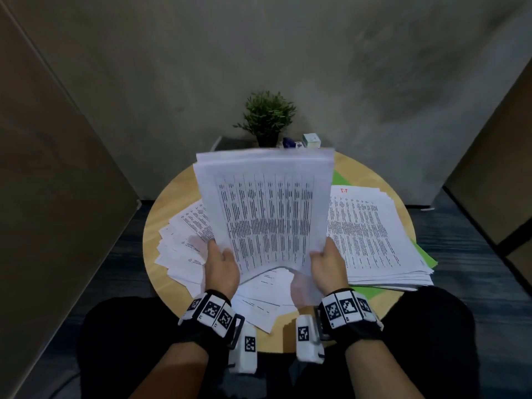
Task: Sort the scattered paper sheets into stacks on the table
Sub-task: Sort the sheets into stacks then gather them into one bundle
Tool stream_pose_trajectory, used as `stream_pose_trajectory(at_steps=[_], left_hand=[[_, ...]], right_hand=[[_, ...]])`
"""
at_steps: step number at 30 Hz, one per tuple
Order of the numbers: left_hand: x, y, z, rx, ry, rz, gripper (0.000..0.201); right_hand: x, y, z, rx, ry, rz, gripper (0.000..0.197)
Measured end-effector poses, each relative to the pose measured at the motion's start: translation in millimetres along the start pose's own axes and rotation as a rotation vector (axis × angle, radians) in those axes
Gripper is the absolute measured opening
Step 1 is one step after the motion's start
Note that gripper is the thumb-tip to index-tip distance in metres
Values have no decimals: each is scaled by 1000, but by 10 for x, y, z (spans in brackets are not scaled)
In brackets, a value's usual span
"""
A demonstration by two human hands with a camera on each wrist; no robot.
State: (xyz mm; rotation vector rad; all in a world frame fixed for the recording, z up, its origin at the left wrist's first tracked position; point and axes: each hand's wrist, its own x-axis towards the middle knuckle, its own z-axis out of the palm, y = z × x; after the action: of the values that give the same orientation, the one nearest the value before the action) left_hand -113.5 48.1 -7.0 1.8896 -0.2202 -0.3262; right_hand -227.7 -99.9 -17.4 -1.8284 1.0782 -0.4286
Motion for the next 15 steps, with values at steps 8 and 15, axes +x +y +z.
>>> stream_pose_trajectory(at_steps=[8, 15], left_hand=[[69, 409, 663, -99, -124, 96, 21], [4, 570, 1449, 50, -306, 75, 30]], right_hand=[[205, 42, -794, 61, 223, -41, 15], [616, 434, -1414, -129, 299, 134, 35]])
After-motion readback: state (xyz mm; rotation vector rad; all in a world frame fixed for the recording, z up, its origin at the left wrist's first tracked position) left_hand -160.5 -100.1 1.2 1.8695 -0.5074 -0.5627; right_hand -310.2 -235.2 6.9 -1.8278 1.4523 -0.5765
